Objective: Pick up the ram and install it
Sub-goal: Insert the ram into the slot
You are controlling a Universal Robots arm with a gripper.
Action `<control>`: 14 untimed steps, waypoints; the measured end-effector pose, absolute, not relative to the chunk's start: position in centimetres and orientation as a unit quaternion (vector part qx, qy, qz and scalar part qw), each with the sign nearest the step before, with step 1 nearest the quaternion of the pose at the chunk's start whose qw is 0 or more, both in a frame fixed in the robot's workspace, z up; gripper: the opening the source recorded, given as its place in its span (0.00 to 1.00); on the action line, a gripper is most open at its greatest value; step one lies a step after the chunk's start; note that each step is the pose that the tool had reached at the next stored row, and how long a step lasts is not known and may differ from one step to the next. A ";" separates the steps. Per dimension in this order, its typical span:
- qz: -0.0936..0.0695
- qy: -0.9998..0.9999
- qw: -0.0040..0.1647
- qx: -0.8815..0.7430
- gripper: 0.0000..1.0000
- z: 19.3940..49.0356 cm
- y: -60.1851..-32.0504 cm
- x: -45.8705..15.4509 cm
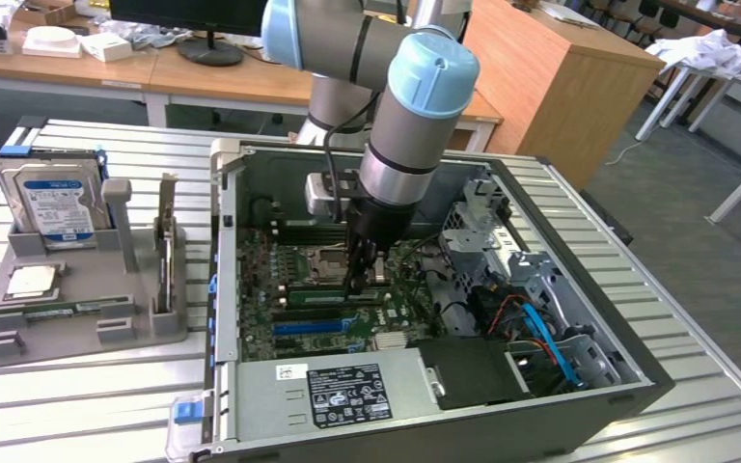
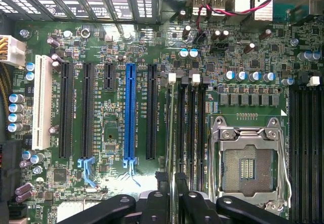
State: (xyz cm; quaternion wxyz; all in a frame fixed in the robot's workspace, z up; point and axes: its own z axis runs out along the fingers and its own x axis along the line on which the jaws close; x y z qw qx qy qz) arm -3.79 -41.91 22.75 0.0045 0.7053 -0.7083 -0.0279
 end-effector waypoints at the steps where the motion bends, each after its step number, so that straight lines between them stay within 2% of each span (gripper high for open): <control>1: -0.028 -0.708 0.004 0.705 0.19 22.8 -41.9 -3.8; 14: -0.028 -0.708 0.004 0.705 0.19 22.7 -42.0 -3.8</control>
